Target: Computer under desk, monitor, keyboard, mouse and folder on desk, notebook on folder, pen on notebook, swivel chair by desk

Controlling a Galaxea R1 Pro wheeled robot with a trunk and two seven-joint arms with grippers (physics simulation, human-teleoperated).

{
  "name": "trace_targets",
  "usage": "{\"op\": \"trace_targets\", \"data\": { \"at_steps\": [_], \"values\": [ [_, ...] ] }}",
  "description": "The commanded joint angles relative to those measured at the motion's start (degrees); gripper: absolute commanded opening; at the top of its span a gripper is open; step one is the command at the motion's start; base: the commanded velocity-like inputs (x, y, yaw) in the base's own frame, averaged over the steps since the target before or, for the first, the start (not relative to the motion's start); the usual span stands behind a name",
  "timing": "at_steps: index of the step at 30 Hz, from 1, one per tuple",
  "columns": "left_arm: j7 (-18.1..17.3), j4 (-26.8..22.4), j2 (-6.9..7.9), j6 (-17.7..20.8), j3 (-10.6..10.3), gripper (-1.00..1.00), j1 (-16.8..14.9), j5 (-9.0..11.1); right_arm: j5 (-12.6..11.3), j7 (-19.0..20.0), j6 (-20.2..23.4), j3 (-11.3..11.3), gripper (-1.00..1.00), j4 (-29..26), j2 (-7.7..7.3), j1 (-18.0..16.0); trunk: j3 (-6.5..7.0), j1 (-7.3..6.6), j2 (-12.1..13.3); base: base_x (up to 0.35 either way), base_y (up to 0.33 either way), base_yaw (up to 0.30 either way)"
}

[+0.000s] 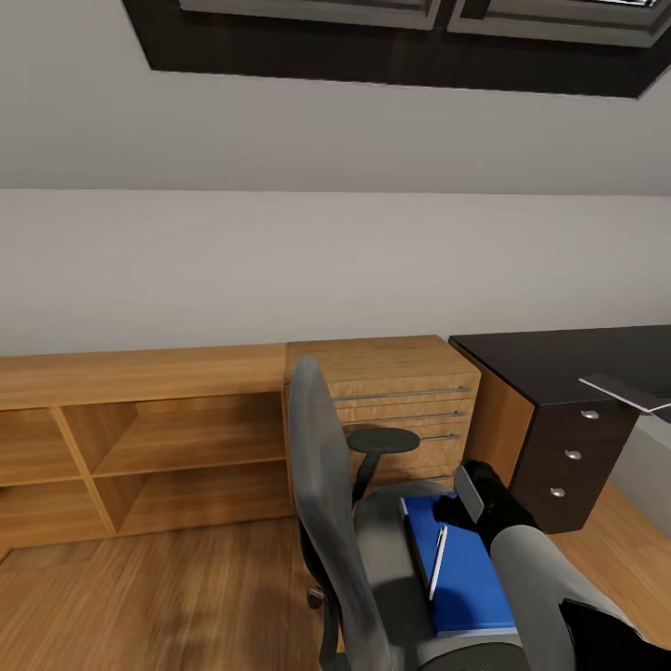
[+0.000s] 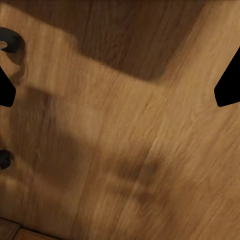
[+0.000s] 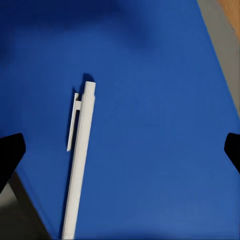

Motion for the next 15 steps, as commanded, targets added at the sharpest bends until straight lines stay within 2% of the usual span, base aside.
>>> {"op": "trace_targets", "data": {
  "at_steps": [1,10,15],
  "values": [
    [-0.3,0.0,0.01,-0.1,-0.5,1.00,0.0,0.6,-0.6,-0.6,0.8,-0.2,1.00,-0.1,0.20,-0.6,-0.06,-0.01,0.0,0.000,0.000,0.000],
    [-0.3,0.1,0.02,-0.1,-0.5,1.00,0.0,0.6,-0.6,-0.4,4.6,-0.2,1.00,0.1,0.57,-3.3,-0.06,-0.01,0.0,0.000,0.000,0.000],
    [-0.3,0.1,0.02,-0.1,-0.5,1.00,0.0,0.6,-0.5,-0.3,6.9,-0.2,1.00,0.9,1.31,-4.5,-0.06,-0.01,0.0,0.000,0.000,0.000]
  ]
}}
